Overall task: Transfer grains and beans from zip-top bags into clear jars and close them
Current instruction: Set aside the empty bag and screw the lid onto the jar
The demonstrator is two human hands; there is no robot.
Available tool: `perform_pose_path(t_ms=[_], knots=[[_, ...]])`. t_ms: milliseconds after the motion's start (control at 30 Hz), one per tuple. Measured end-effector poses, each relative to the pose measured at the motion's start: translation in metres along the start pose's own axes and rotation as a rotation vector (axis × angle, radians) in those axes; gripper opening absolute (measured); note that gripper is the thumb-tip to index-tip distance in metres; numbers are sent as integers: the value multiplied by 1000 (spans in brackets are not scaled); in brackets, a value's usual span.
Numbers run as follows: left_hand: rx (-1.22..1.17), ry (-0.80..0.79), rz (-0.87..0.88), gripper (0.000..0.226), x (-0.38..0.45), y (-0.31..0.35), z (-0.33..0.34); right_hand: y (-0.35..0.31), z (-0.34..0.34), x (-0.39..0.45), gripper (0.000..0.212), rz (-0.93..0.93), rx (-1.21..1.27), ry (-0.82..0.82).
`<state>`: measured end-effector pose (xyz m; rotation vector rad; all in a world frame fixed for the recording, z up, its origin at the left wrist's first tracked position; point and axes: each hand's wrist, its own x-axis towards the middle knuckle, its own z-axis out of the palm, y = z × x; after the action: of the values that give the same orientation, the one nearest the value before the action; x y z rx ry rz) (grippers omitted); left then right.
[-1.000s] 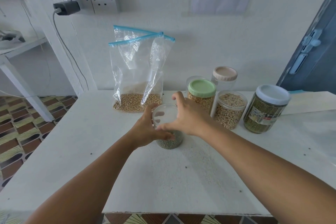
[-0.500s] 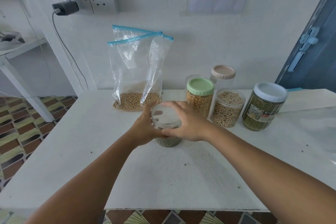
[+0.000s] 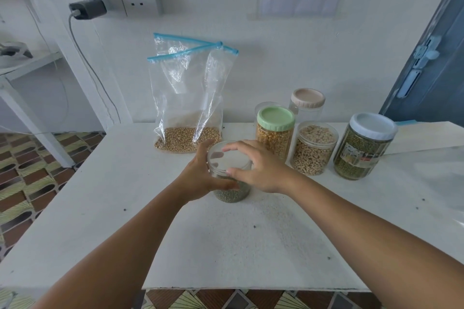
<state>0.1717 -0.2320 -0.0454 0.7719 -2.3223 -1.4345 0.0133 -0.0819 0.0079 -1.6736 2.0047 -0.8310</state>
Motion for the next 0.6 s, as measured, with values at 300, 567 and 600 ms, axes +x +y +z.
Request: perform_pose_path(t_ms=[300,567,600], knots=[[10,9,-5,140,-1,-1,0,-7,13,-1,73,104,129,123],[11,17,3,138,-2,0,0,-4,14,-1,59,69,-41,184],[15,17,3,138,-2,0,0,-4,15,-2,60,67,-38,194]])
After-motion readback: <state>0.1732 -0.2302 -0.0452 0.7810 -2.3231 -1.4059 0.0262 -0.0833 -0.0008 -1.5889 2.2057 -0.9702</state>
